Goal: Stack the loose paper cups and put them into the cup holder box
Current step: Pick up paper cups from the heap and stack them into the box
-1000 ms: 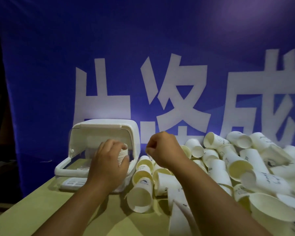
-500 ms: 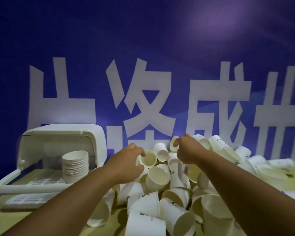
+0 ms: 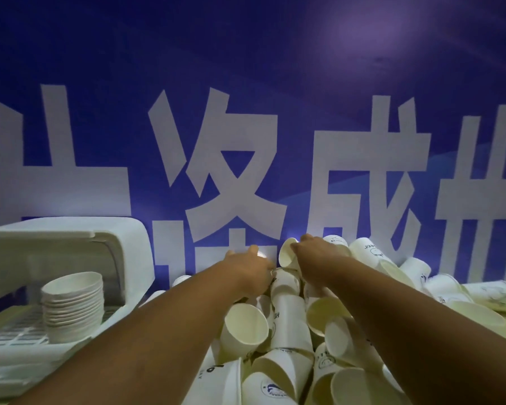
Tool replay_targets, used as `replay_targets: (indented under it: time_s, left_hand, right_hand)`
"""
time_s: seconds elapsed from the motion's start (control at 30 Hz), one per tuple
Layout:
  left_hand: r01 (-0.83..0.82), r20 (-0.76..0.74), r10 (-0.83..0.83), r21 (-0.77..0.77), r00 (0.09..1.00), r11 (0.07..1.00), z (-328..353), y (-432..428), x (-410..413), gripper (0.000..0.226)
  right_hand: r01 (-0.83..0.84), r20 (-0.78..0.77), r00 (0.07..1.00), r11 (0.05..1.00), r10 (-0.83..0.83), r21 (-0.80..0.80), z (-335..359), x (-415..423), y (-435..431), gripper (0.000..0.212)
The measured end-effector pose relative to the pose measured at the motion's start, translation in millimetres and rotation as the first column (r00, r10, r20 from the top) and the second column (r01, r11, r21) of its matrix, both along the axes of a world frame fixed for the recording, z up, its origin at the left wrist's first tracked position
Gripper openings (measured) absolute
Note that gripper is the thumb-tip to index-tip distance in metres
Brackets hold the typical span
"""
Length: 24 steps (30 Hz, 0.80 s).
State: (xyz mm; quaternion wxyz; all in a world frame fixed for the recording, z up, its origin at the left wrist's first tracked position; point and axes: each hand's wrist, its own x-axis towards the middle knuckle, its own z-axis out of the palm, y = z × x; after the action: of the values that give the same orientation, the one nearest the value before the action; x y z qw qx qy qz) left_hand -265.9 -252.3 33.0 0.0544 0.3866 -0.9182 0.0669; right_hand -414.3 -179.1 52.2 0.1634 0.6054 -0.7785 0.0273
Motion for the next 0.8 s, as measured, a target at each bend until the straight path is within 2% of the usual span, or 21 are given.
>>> replay_targets:
  time_s: [0.13, 0.23, 0.3, 0.4, 0.53, 0.7, 0.8]
  left_hand:
    - [-0.040, -0.189, 0.053, 0.073, 0.981, 0.997, -6, -3, -2, 0.044]
    - [-0.042, -0.287, 0.054, 0.049, 0.956, 0.998, -4, 1, 4, 0.061]
    - [-0.050, -0.376, 0.057, 0.029, 0.925, 0.998, 1, 4, 12, 0.065]
    - [-0.025, -0.494, 0.023, 0.003, 0.869, 1.000, 10, 13, 31, 0.059]
    - [-0.023, -0.657, 0.063, 0.069, 0.751, 0.997, 17, 32, 71, 0.053]
    - [-0.028, -0.816, 0.160, 0.174, 0.556, 0.984, 13, 51, 129, 0.068]
    - [-0.066, -0.874, 0.157, 0.142, 0.460, 0.988, 8, 60, 166, 0.070]
  right_hand:
    - [0.010, 0.080, 0.997, 0.991, 0.001, -0.131, 2, -5, 7, 0.068]
    - [-0.004, 0.136, 0.990, 0.967, 0.040, -0.253, 8, -2, 16, 0.071]
    - [-0.005, 0.178, 0.982, 0.946, 0.066, -0.323, 12, 3, 22, 0.069]
    - [0.007, 0.244, 0.965, 0.918, 0.097, -0.397, 17, 17, 31, 0.055]
    - [0.026, 0.377, 0.906, 0.864, 0.192, -0.502, 23, 53, 43, 0.035]
    - [0.021, 0.495, 0.804, 0.815, 0.330, -0.578, 26, 109, 55, 0.021]
    - [0.032, 0.551, 0.736, 0.794, 0.392, -0.607, 26, 143, 60, 0.019]
